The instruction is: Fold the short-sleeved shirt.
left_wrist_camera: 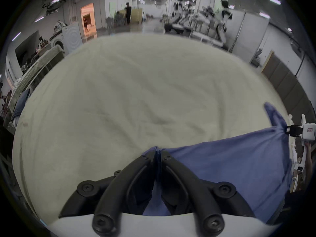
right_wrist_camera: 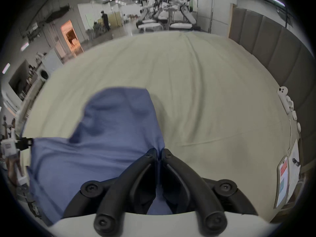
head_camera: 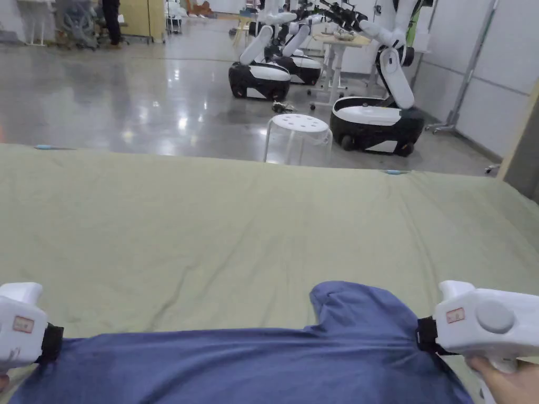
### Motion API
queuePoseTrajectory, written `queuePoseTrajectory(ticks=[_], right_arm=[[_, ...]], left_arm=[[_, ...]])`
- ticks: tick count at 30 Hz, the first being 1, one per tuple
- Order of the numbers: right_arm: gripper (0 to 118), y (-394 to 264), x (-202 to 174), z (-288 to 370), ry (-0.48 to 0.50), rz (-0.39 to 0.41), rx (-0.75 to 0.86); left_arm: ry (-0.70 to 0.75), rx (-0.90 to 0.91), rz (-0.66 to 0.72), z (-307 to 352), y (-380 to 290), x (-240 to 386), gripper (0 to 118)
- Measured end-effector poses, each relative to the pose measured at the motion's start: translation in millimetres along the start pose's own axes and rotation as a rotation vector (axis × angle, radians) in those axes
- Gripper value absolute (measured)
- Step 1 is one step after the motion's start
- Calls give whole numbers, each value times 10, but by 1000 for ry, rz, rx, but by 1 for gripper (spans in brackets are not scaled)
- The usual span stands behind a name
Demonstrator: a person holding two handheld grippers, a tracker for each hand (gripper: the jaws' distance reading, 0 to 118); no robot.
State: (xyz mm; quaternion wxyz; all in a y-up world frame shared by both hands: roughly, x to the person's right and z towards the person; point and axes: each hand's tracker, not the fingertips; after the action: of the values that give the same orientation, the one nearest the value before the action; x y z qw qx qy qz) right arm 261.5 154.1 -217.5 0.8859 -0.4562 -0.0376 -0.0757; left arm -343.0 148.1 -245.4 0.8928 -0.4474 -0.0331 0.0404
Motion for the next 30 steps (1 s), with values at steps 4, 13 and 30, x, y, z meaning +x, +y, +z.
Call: queuePoseTrajectory(ticks=[4,13,30], right_arm=[[6,-278,-88,903,71,99,151],[6,-1970,-41,2180,17,112,228],[6,-2649,190,1961,-3,-30,223]], left_arm=[[-148,139,-72,884,-135,-76,7],[-247,189,-57,1944,-1334,-365,7],[-276,142,88,1741,-2175,-611,7]])
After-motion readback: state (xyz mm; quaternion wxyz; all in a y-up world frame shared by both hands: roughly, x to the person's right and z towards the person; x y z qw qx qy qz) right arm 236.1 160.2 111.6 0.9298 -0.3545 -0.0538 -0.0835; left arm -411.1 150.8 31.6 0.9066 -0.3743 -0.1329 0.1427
